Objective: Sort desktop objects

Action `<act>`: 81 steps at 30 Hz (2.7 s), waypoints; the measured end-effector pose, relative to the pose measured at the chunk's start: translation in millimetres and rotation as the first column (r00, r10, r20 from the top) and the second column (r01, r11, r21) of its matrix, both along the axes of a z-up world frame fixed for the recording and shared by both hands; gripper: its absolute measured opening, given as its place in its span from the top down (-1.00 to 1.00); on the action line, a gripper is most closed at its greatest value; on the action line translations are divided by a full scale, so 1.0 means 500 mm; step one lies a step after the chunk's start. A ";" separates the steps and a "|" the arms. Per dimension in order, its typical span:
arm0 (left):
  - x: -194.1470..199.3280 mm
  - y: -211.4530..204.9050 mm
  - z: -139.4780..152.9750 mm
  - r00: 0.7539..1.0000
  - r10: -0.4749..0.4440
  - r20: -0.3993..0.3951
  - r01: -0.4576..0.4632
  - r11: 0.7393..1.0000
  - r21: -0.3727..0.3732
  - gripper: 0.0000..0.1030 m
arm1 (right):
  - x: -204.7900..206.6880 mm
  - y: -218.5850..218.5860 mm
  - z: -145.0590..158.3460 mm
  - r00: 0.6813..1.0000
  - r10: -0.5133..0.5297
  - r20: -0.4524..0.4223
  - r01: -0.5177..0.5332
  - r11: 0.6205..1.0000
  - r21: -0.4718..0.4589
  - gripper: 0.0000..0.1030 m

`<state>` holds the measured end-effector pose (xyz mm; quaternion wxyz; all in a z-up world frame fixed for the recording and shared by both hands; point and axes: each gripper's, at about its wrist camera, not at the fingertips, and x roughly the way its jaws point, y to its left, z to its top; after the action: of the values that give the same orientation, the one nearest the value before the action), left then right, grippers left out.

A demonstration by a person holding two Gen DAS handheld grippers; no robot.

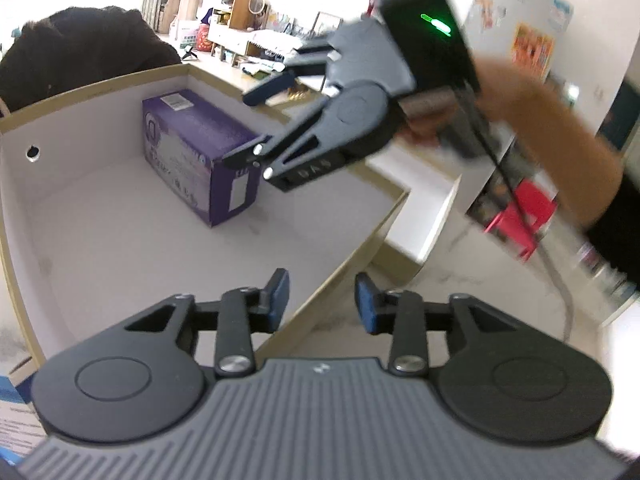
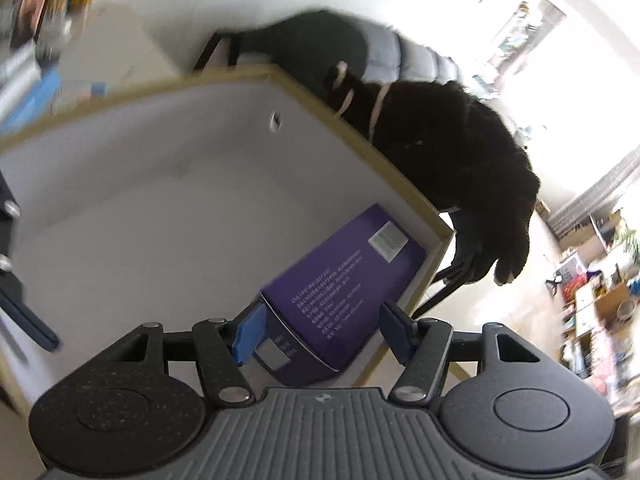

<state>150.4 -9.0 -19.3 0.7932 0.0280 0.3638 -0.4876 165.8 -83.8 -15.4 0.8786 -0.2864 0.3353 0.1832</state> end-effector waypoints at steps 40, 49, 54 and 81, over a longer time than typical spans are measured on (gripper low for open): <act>-0.036 0.179 0.035 0.828 0.558 -0.051 -0.559 0.829 -0.012 0.53 | -0.132 -0.522 -0.057 0.881 -0.419 -0.219 0.473 0.767 0.433 0.21; -0.029 0.178 0.042 0.805 0.591 -0.050 -0.592 0.806 -0.001 0.50 | -0.143 -0.670 -0.044 0.879 -0.429 -0.209 0.476 0.769 0.427 0.17; -0.043 0.189 0.050 0.794 0.605 -0.059 -0.607 0.794 -0.022 0.44 | -0.106 -0.732 -0.046 0.881 -0.426 -0.207 0.473 0.772 0.425 0.16; -0.065 0.168 0.025 0.762 0.646 0.041 -0.646 0.756 0.109 0.78 | -0.103 -0.499 -0.051 0.859 -0.477 -0.184 0.510 0.774 0.375 0.51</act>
<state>118.0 75.1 -6.8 0.9097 -0.0525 0.3786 -0.1622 114.4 -333.4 -40.7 0.9219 0.0102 0.3865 0.0237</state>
